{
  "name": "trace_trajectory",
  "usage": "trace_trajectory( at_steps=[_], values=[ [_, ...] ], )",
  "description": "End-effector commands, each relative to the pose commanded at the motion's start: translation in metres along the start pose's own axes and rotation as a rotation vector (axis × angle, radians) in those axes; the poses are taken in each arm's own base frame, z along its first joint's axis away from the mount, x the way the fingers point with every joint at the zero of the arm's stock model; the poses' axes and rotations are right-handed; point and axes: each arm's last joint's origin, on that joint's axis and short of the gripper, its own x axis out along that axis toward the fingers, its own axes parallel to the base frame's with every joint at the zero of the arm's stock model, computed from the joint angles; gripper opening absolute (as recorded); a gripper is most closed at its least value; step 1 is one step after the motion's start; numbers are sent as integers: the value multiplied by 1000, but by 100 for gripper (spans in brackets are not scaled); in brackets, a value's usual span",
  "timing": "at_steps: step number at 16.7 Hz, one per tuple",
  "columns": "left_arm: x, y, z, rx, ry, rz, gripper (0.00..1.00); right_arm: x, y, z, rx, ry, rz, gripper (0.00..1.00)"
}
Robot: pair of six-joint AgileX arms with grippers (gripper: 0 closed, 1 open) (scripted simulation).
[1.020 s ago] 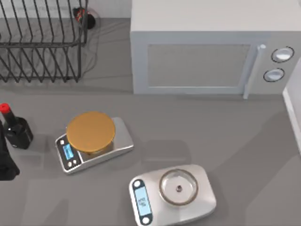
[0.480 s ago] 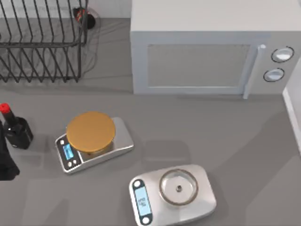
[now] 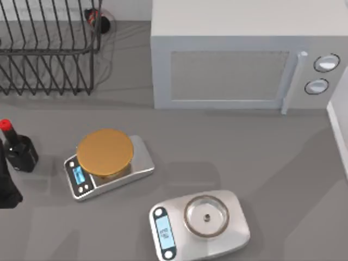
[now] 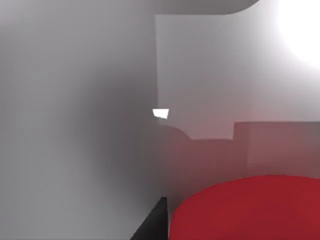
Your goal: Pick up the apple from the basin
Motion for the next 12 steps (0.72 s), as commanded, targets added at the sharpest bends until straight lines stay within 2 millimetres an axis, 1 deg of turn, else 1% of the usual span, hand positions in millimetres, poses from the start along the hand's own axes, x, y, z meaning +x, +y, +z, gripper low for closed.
trace_trajectory(
  at_steps=[4, 5, 7, 8, 10, 12],
  values=[
    [0, 0, 0, 0, 0, 0, 100, 0, 0, 0, 0, 0, 0, 0],
    [0, 0, 0, 0, 0, 0, 100, -28, 0, 7, 5, -52, 0, 0],
    [0, 0, 0, 0, 0, 0, 100, -32, -1, 9, 5, -55, -1, 0],
    [0, 0, 0, 0, 0, 0, 100, -38, -2, 12, 4, -57, -1, 0],
    [0, 0, 0, 0, 0, 0, 100, -57, -5, 21, 4, -60, -2, 0],
    [0, 0, 0, 0, 0, 0, 100, -86, -7, 29, 4, -54, 0, 0]
  ],
)
